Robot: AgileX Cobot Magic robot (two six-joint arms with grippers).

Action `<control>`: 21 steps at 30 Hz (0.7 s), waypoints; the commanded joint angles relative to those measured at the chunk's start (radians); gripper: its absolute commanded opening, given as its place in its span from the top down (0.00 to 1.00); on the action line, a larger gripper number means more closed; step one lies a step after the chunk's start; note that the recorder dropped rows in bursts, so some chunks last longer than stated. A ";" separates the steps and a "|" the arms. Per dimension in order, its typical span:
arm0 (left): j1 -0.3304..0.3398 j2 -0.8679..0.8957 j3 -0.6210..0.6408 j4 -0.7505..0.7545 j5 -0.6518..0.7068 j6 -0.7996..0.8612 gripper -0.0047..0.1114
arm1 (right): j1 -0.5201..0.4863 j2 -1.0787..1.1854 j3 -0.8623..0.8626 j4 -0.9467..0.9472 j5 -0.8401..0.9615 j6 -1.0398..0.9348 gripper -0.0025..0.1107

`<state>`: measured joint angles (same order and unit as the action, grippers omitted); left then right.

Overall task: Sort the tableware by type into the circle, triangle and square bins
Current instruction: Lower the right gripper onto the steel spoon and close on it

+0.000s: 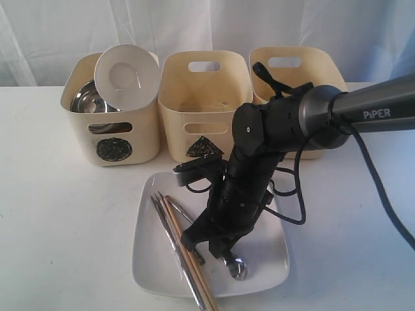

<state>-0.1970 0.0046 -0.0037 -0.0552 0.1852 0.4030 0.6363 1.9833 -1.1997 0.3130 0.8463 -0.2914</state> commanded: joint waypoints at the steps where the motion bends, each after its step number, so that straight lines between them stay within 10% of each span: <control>1: -0.004 -0.005 0.004 -0.003 -0.002 -0.002 0.96 | 0.003 0.030 0.025 -0.045 -0.033 0.022 0.98; 21: -0.004 -0.005 0.004 -0.003 -0.002 -0.002 0.96 | 0.001 -0.111 0.025 -0.127 -0.122 0.080 0.98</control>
<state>-0.1970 0.0046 -0.0037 -0.0552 0.1852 0.4030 0.6380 1.9027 -1.1783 0.2019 0.7337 -0.2239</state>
